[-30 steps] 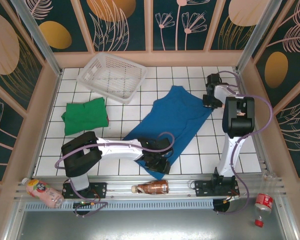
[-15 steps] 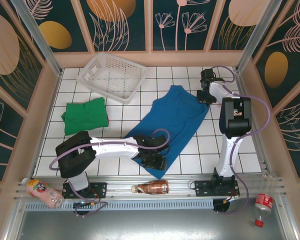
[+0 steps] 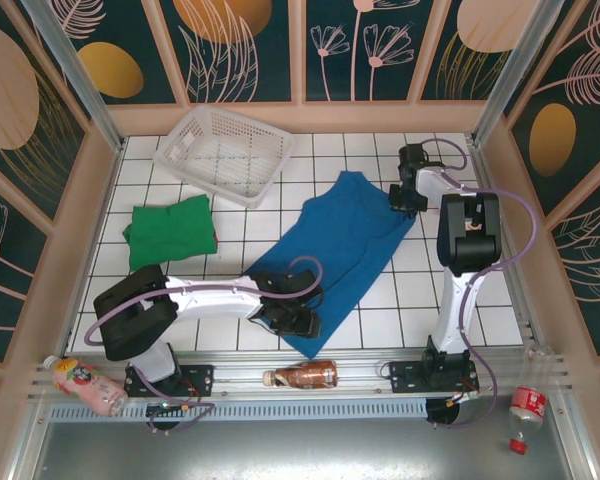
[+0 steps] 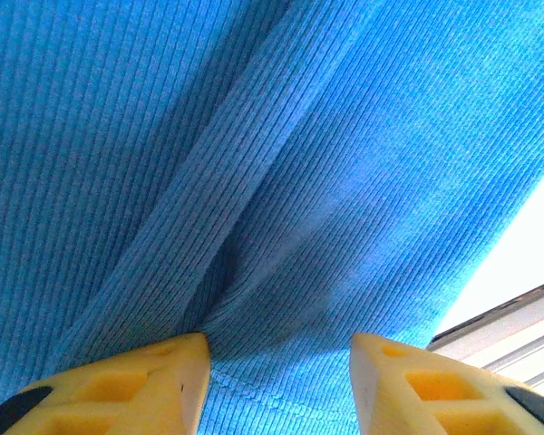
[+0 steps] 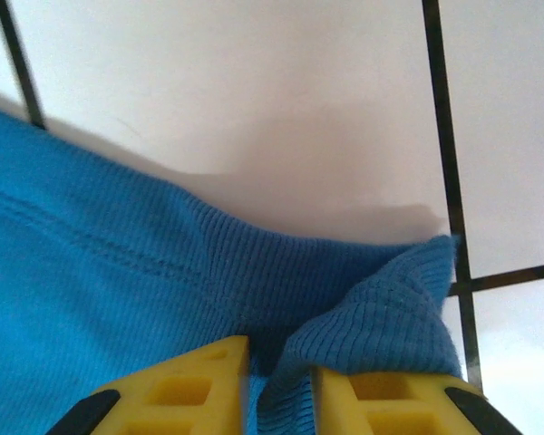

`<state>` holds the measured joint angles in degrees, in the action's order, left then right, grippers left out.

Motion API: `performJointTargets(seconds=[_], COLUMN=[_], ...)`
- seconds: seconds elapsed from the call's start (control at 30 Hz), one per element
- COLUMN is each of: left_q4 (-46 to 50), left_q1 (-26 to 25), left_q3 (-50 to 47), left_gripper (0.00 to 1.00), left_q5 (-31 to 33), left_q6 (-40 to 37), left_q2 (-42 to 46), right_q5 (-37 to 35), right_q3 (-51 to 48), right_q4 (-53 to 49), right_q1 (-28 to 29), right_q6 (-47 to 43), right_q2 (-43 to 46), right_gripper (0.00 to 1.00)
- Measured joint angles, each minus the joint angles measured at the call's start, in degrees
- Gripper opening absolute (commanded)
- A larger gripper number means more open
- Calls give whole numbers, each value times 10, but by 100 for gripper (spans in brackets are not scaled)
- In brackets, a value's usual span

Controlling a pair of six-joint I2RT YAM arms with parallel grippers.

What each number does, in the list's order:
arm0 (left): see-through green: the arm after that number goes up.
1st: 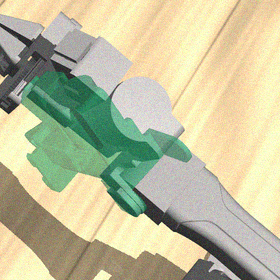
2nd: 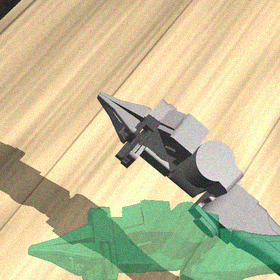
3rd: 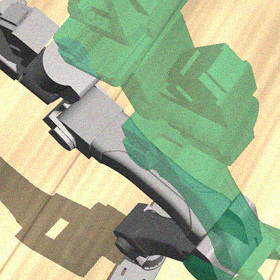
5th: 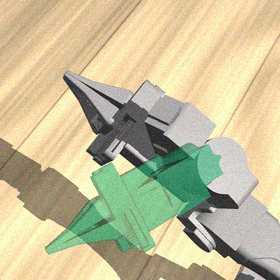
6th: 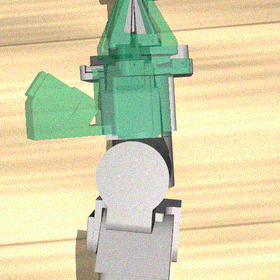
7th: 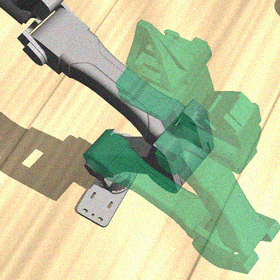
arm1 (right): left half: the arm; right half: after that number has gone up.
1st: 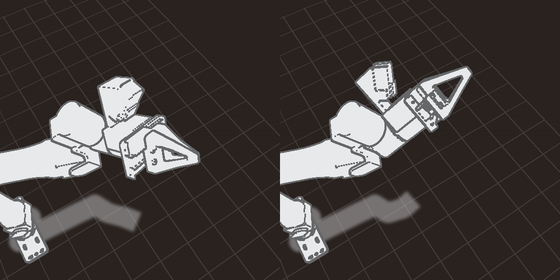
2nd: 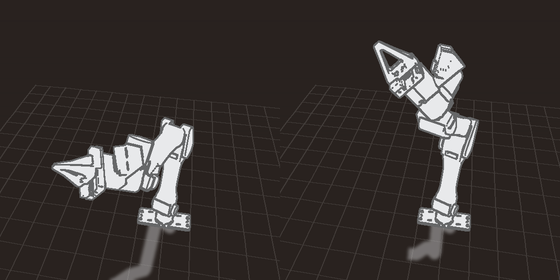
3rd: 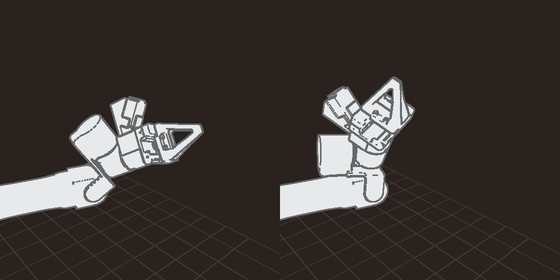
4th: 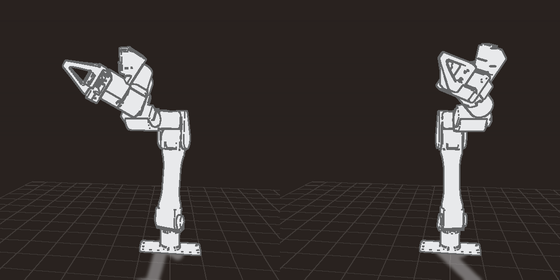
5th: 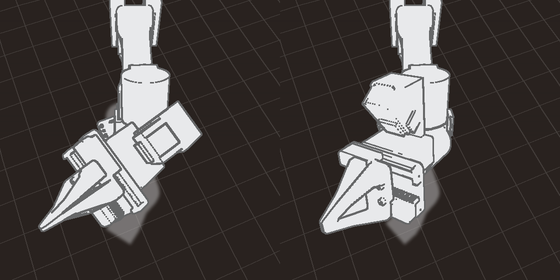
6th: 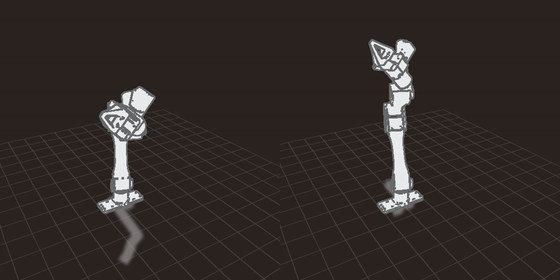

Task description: Fold and stack the tank tops

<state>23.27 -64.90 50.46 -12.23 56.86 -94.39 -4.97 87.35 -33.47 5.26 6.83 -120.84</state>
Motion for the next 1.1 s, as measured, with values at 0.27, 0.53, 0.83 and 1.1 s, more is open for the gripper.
performJointTargets(seconds=[0.27, 0.53, 0.83, 1.1], left_q4=[-40, -46, -27, 49], left_q1=[3, 3, 3, 2], left_q3=[-30, -23, -3, 30], left_gripper=[46, 47, 49, 52], left_q5=[-11, -29, -36, -27], left_q6=[6, 5, 4, 5], left_q2=[16, 6, -2, 0], right_q5=[-37, -3, 24, 26], right_q3=[4, 31, 26, 7], right_q4=[5, -1, -30, -45], right_q1=[-16, -32, -29, -30], right_q6=[12, 26, 30, 29], right_q2=[-5, -18, 13, 91], right_gripper=[30, 36, 39, 40])
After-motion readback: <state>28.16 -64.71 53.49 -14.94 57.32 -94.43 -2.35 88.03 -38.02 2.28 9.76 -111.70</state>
